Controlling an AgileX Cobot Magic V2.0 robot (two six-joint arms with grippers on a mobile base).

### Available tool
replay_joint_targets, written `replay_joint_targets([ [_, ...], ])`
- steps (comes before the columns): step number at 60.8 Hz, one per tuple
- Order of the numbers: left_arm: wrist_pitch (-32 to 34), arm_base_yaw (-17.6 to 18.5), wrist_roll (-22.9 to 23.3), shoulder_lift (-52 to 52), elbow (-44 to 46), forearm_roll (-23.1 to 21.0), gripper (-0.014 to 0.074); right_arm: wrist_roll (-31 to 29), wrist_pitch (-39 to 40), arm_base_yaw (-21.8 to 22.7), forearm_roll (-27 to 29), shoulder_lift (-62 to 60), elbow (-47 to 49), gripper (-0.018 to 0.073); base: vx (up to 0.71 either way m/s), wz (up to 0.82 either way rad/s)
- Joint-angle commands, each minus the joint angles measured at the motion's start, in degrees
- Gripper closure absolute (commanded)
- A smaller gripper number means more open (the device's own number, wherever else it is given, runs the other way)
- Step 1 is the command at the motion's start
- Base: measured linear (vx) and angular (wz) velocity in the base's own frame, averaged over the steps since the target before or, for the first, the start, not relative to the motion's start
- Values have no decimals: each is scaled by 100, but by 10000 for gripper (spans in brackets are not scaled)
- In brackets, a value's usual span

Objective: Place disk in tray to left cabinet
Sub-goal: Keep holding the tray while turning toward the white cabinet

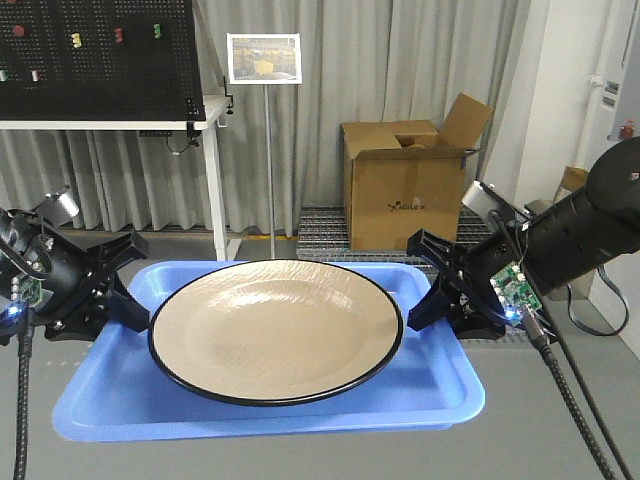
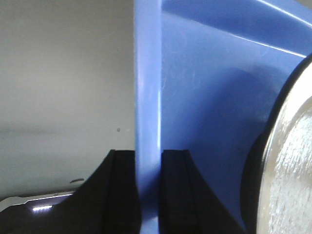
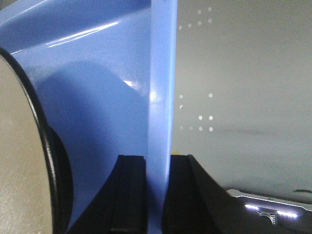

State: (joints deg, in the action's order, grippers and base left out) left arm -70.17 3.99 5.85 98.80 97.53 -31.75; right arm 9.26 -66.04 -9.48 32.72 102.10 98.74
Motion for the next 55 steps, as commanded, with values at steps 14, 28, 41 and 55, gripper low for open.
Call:
replay_joint_targets([
  [14, -160, 241, 71, -330, 188, -1380, 596, -14, 242, -194, 1401, -304, 246, 561, 60, -3],
  [28, -160, 241, 71, -330, 188, -1380, 596, -14, 242, -194, 1401, -304, 246, 561, 57, -3],
  [41, -160, 241, 71, -330, 188, -1380, 596, -14, 242, -194, 1401, -304, 246, 561, 56, -5],
  [55, -160, 241, 71, -330, 188, -1380, 596, -14, 247, -194, 1401, -304, 246, 561, 54, -6],
])
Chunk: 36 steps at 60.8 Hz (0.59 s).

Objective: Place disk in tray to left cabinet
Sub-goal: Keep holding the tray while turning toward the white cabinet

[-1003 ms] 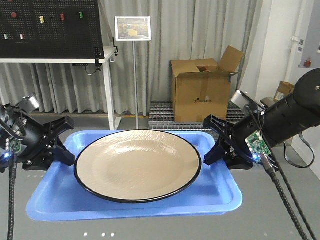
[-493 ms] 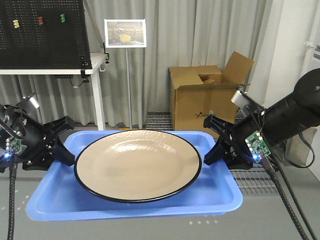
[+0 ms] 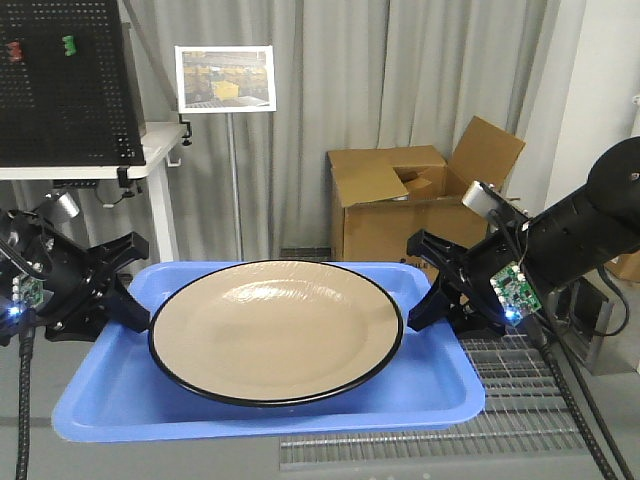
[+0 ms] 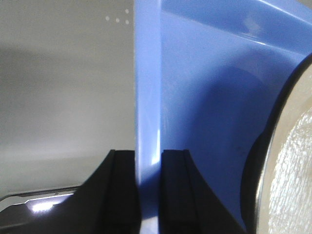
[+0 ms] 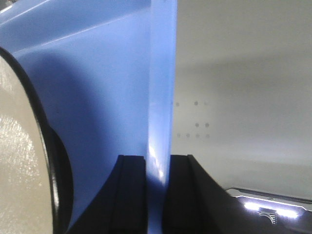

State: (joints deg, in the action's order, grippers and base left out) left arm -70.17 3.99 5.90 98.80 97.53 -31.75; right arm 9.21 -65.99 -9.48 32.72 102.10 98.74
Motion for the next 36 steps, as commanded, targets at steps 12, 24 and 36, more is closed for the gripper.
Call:
replay_joint_targets([
  [12, -160, 241, 66, -330, 188, -1380, 596, -9, 242, -194, 1401, -304, 246, 561, 50, -7],
  [24, -160, 241, 66, -330, 188, -1380, 596, -9, 242, -194, 1401, -304, 246, 561, 46, -12],
  [36, -160, 241, 66, -330, 188, -1380, 596, -9, 242, -194, 1401, -304, 246, 561, 42, -13],
])
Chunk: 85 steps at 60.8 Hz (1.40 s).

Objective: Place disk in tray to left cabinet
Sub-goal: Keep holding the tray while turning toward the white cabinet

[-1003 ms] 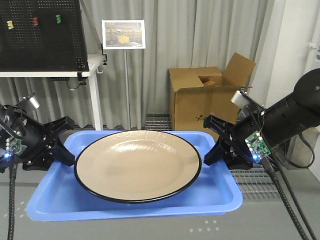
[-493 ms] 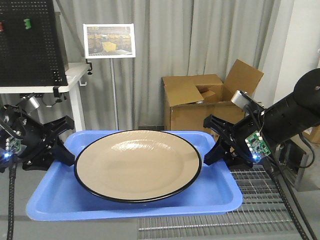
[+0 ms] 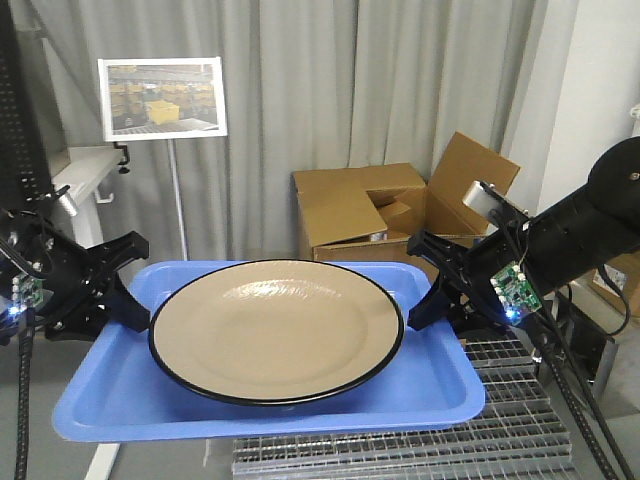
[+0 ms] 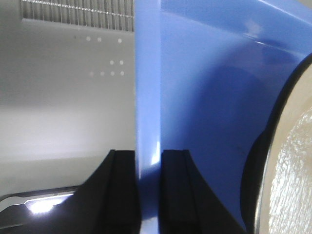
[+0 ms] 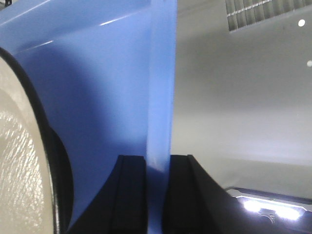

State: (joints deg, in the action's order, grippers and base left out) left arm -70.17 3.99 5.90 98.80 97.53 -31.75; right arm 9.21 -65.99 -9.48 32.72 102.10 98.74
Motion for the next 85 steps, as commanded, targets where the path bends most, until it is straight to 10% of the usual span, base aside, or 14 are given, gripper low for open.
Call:
replay_joint_targets([
  [1, -160, 241, 66, -330, 188, -1380, 596, -9, 242, -194, 1401, -304, 246, 561, 40, -12],
  [85, -140, 241, 66, -330, 188, -1380, 596, -9, 245, -194, 1401, -304, 246, 561, 23, -52],
])
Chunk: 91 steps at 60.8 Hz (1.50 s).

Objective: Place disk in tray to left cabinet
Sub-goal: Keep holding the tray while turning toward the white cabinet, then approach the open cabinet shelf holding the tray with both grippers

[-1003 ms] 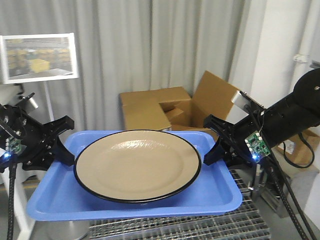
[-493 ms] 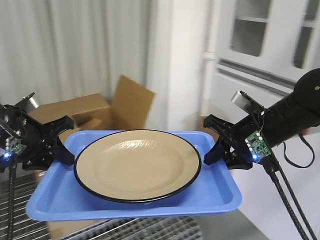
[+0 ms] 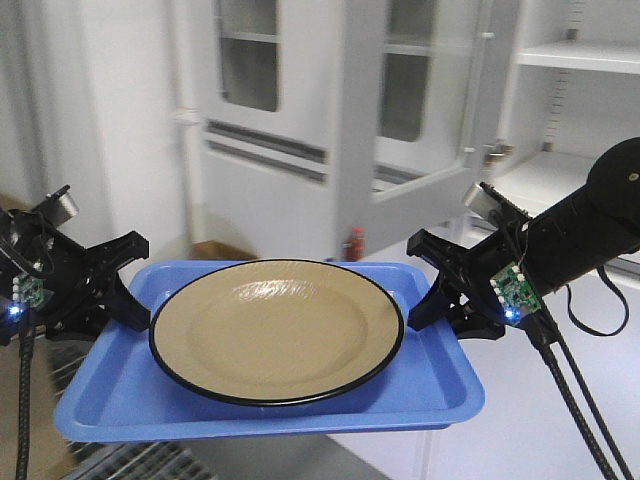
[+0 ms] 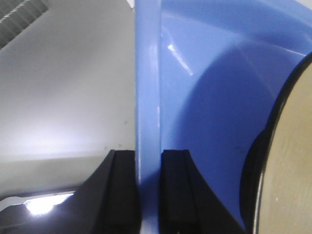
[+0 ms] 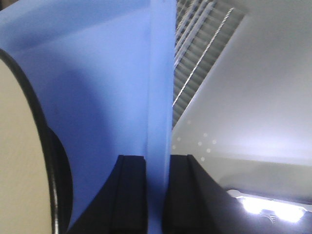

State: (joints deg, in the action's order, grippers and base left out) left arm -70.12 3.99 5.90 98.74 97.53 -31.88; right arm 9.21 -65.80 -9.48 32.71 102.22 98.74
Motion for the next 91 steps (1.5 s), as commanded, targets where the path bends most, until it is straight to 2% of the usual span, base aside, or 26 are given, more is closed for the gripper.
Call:
replay_joint_targets([
  [1, -145, 241, 66, -324, 188, -1366, 596, -9, 226, -194, 1402, -316, 246, 561, 13, -68],
  [47, -145, 241, 66, -324, 188, -1366, 596, -9, 219, -194, 1402, -316, 246, 561, 15, -55],
  [91, -145, 241, 66, -324, 188, -1366, 596, -9, 219, -194, 1402, -316, 246, 561, 23, -21],
])
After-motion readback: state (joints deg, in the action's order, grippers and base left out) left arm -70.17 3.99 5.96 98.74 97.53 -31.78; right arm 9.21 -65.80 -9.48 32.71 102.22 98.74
